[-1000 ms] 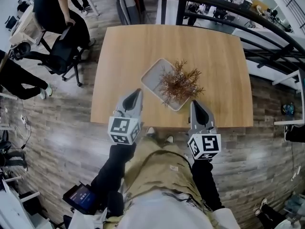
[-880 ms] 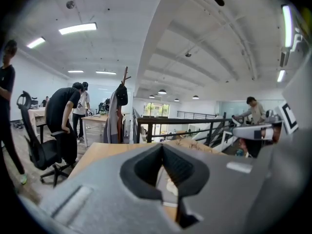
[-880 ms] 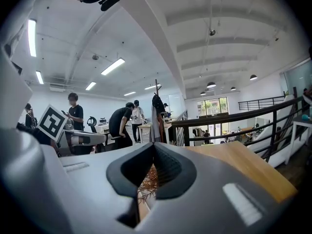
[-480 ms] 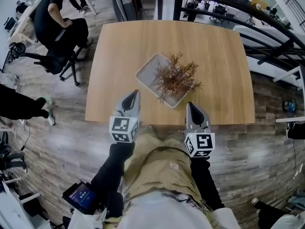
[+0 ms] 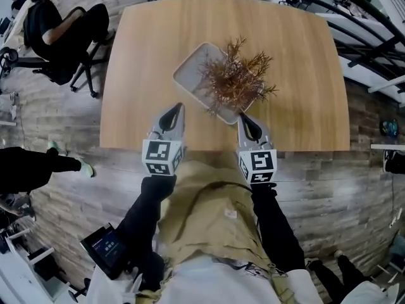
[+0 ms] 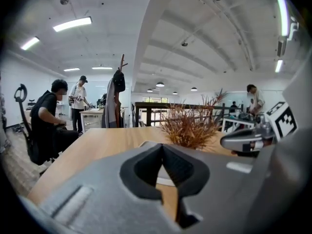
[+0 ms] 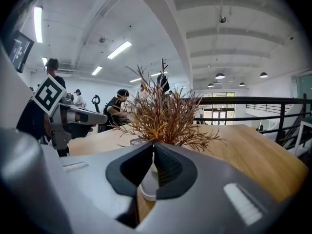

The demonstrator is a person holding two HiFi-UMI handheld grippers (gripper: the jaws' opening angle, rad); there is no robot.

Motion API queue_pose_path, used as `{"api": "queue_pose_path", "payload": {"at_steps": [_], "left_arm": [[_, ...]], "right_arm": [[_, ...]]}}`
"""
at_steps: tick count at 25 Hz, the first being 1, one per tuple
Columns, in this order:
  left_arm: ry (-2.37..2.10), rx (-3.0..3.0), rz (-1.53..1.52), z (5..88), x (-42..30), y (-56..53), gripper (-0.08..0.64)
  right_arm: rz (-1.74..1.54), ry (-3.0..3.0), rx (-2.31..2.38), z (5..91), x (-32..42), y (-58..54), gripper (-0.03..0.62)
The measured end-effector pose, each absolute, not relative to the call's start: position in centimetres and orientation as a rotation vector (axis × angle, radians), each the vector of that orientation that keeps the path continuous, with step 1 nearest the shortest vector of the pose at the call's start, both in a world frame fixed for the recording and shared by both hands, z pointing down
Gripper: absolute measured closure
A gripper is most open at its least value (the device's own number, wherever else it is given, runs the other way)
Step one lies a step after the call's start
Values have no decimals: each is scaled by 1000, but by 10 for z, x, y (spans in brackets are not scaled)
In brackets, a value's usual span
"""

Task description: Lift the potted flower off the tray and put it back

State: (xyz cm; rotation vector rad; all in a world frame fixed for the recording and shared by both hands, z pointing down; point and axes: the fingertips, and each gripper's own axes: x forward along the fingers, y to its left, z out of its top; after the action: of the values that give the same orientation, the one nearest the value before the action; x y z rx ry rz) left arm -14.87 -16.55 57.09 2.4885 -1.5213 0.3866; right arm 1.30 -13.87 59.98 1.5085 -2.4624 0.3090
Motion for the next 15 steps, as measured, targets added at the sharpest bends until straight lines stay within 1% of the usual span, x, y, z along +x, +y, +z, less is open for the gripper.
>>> {"api": "queue_pose_path", "payload": {"at_steps": [4,7,9,11,14,15], "left_arm": [[-1513,2507,380,593,-147,-173,558],[-1500,2532,371,603,-141,-178,558],[-1487,2546,370,611,-136,-180,558],[-1474,2556,374,620,-131,-181,558],[-1472,2553,378,632,-124,-187,558],[-1476,2546,380,635,-122,-190,558]], "right_arm": [[306,-2429,1484,640,7,-154,538],[312,-2410,1492,664,7,-167,458],[312,-2410,1502,674,7,-177,419],[311,-2414,1503,682,8,-185,393],[308,-2416,1500,692,10,-195,379],[308,-2414,1495,695,10,-198,362]]}}
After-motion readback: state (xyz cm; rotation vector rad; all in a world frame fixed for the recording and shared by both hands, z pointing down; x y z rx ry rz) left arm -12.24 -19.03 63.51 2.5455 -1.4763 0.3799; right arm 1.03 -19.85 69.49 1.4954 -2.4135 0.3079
